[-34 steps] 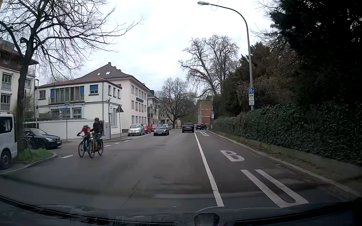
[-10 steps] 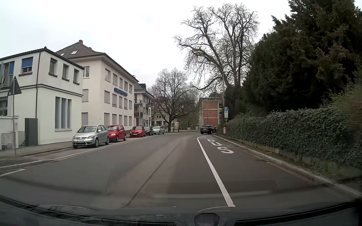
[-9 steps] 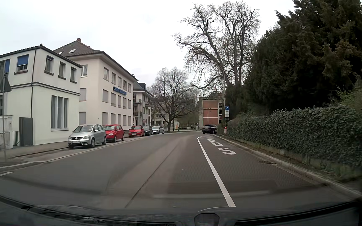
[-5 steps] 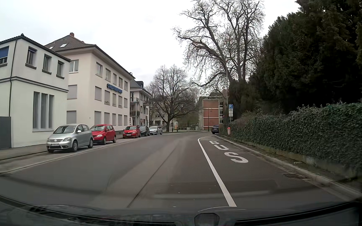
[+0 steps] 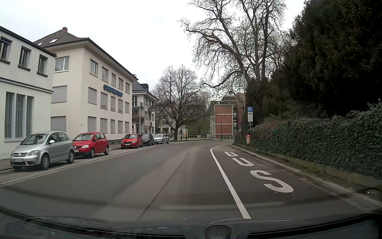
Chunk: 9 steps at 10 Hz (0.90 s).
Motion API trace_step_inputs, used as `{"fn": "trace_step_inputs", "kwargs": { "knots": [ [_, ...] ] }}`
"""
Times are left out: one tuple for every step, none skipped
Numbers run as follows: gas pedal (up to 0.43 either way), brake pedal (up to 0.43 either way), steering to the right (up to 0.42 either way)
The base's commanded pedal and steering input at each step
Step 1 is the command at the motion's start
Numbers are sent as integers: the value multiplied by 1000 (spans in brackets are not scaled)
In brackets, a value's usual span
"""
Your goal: Follow the waypoints while adhering to traffic rules and regulations
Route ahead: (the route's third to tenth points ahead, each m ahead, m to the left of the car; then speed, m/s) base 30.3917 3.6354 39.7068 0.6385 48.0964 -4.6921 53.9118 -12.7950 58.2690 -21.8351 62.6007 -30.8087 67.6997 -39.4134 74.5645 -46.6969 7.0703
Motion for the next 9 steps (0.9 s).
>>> {"fn": "trace_step_inputs", "kwargs": {
  "knots": [
    [67,0,0],
    [67,0,0],
    [67,0,0],
    [67,0,0],
    [67,0,0],
    [67,0,0],
    [67,0,0],
    [67,0,0],
    [67,0,0]
  ]
}}
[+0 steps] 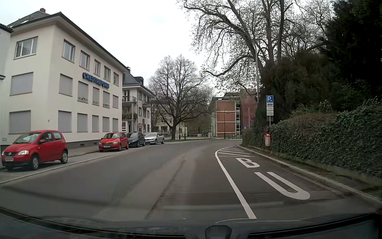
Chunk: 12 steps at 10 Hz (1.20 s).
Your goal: Follow the waypoints while adhering to traffic rules and regulations
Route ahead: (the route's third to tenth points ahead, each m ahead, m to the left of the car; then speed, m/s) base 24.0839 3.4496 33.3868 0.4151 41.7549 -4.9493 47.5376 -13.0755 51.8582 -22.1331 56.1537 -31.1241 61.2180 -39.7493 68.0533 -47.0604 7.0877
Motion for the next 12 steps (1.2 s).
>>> {"fn": "trace_step_inputs", "kwargs": {
  "knots": [
    [67,0,0],
    [67,0,0],
    [67,0,0],
    [67,0,0],
    [67,0,0],
    [67,0,0],
    [67,0,1],
    [67,0,1],
    [67,0,1],
    [67,0,1],
    [67,0,3],
    [67,0,3]
  ]
}}
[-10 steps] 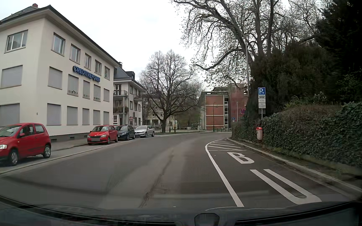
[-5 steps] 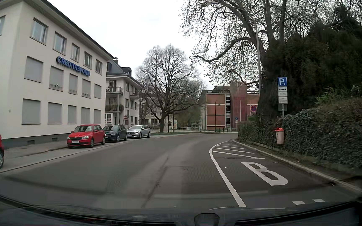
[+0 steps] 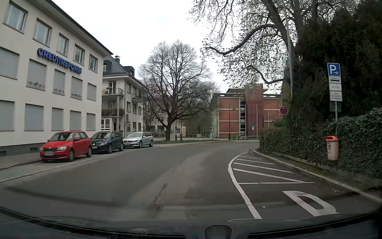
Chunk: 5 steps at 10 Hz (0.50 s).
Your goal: Follow the waypoints while adhering to traffic rules and regulations
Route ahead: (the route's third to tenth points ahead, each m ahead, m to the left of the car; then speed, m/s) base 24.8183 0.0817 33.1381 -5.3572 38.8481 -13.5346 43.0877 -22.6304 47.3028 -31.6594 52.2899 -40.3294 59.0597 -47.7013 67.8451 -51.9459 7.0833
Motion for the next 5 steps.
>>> {"fn": "trace_step_inputs", "kwargs": {
  "knots": [
    [67,0,4],
    [67,0,5],
    [67,0,6],
    [59,0,8],
    [59,0,11]
  ]
}}
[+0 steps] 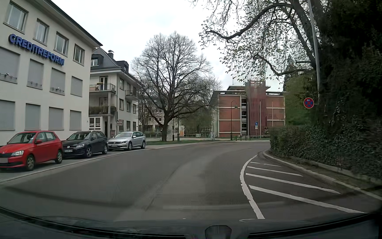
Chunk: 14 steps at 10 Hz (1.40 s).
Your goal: Follow the waypoints while adhering to traffic rules and regulations
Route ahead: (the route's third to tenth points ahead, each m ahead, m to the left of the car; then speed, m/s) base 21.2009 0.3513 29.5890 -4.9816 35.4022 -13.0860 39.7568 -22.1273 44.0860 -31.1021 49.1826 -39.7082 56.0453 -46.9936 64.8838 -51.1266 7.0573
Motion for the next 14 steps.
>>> {"fn": "trace_step_inputs", "kwargs": {
  "knots": [
    [59,0,15],
    [59,0,18],
    [59,0,24],
    [59,0,29],
    [59,0,33],
    [59,0,36],
    [59,0,43],
    [59,0,49],
    [59,0,56],
    [47,0,63],
    [47,0,68],
    [47,0,73],
    [47,0,80],
    [47,0,89]
  ]
}}
